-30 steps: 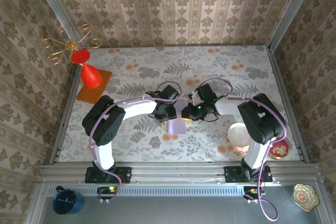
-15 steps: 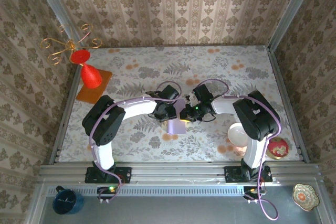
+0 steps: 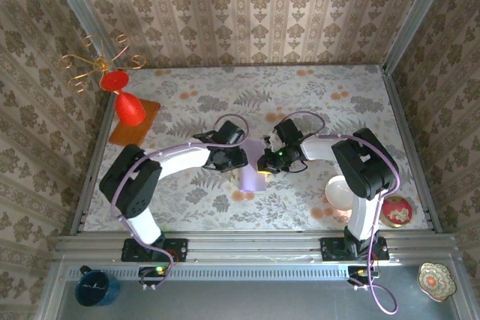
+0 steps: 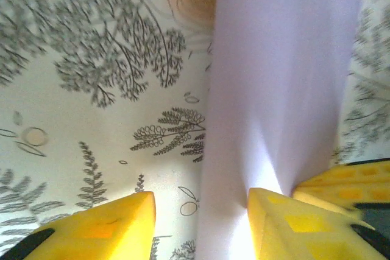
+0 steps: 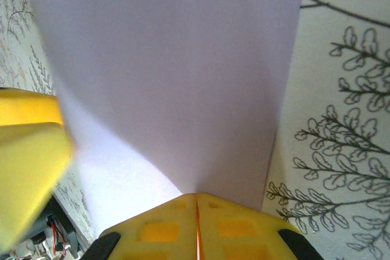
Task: Fold a paper plane with a square sheet of paper (pick it up from the middle)
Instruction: Hold the square sheet of paper at the center of the table.
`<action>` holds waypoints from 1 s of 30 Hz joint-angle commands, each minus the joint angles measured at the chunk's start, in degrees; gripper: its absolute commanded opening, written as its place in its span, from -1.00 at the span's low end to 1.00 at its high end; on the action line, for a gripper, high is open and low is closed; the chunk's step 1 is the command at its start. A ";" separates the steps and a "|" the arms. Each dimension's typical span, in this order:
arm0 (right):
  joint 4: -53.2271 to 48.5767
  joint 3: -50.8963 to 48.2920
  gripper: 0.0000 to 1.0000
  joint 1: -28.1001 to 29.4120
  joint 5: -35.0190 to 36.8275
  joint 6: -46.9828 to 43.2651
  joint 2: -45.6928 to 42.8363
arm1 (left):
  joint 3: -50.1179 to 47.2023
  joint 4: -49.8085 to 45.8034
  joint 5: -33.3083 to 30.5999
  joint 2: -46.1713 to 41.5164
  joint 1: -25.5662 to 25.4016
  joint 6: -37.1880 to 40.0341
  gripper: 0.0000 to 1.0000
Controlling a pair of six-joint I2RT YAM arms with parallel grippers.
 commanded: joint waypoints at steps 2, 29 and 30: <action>-10.71 -2.12 -0.80 0.09 9.82 -1.22 4.80 | -0.63 6.18 4.53 -3.52 0.15 3.07 -0.20; -12.31 -2.65 -0.87 0.09 12.30 0.23 6.94 | -0.45 5.85 23.48 7.12 4.72 14.71 -0.85; -12.56 -2.74 -0.86 0.09 12.49 0.32 6.90 | -1.00 5.19 23.82 7.20 5.51 15.94 -0.85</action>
